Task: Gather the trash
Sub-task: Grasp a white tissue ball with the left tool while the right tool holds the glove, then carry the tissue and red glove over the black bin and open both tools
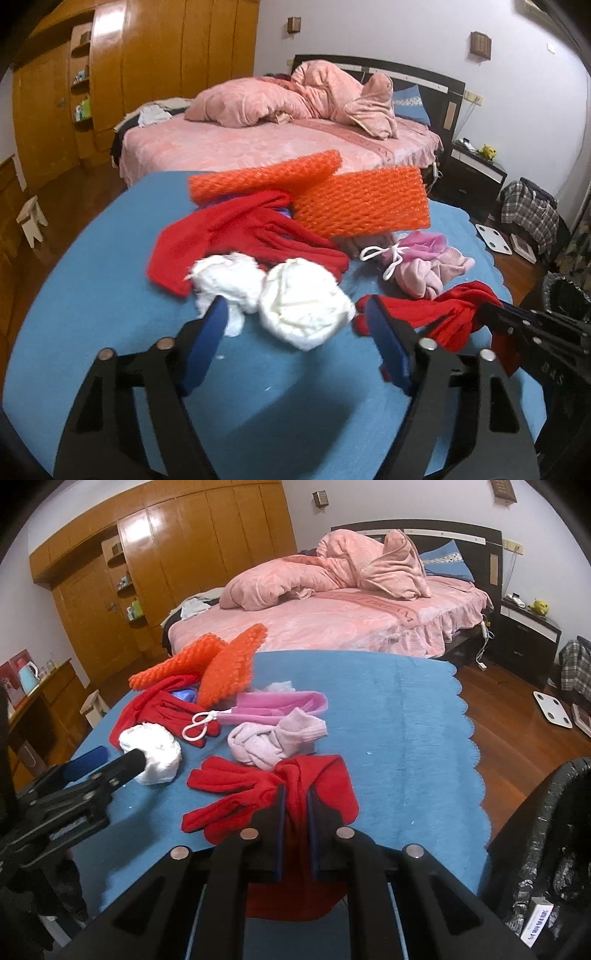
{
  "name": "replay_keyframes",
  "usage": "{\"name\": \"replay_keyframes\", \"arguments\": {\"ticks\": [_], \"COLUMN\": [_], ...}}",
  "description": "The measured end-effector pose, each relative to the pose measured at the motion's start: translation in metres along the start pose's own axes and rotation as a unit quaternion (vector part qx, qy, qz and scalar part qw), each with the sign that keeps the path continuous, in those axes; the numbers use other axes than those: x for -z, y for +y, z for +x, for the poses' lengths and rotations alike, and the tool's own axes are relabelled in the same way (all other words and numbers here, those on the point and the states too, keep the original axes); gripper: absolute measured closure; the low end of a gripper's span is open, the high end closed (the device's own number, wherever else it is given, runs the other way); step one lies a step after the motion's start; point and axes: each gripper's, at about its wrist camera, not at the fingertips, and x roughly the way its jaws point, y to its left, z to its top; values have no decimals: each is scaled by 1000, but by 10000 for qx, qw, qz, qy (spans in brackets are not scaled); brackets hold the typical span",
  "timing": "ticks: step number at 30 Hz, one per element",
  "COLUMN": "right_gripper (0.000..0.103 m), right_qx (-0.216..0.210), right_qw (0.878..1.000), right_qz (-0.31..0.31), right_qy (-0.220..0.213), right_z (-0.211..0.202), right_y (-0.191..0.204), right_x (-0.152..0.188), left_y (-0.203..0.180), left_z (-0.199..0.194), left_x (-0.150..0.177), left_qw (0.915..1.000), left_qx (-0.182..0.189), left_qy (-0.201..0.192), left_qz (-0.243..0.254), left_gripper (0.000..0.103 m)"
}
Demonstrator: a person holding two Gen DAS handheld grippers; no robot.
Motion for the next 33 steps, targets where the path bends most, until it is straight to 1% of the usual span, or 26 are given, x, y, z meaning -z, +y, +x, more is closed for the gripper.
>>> {"name": "replay_keyframes", "arguments": {"ticks": [3, 5, 6, 8, 11, 14, 16, 23, 29, 33], "right_gripper": [92, 93, 92, 93, 92, 92, 92, 92, 93, 93], "right_qx": [-11, -9, -6, 2, 22, 37, 25, -149, -290, -364], "right_qw": [10000, 10000, 10000, 10000, 10000, 10000, 10000, 9998, 9992, 9985], "right_qz": [-6, 11, 20, 26, 19, -8, -5, 12, -1, -19], "right_qy": [6, 24, 33, 49, 80, 85, 53, -156, -282, -405], "right_z": [2, 3, 4, 5, 8, 9, 8, -11, -26, -44], "right_y": [-3, -5, -6, -6, -6, -5, -5, -1, 4, 7], "right_x": [-1, -2, -1, 0, 4, 6, 6, 5, 4, 1], "left_y": [-4, -6, -5, -7, -8, -6, -5, -12, -18, -20], "left_z": [13, 21, 22, 24, 24, 23, 18, -19, -39, -51], "left_x": [0, 0, 0, 1, 1, 2, 2, 9, 14, 14], "left_qw": [9998, 9994, 9994, 9992, 9992, 9994, 9997, 9998, 9996, 9994], "left_qx": [3, -11, -16, -41, -55, -36, 23, 135, 155, 158], "left_qy": [188, 332, 358, 380, 375, 326, 241, -134, -220, -304], "left_qz": [4, 27, 36, 84, 121, 69, 43, 71, 46, 84], "left_gripper": [36, 46, 48, 58, 67, 72, 74, 75, 75, 75]}}
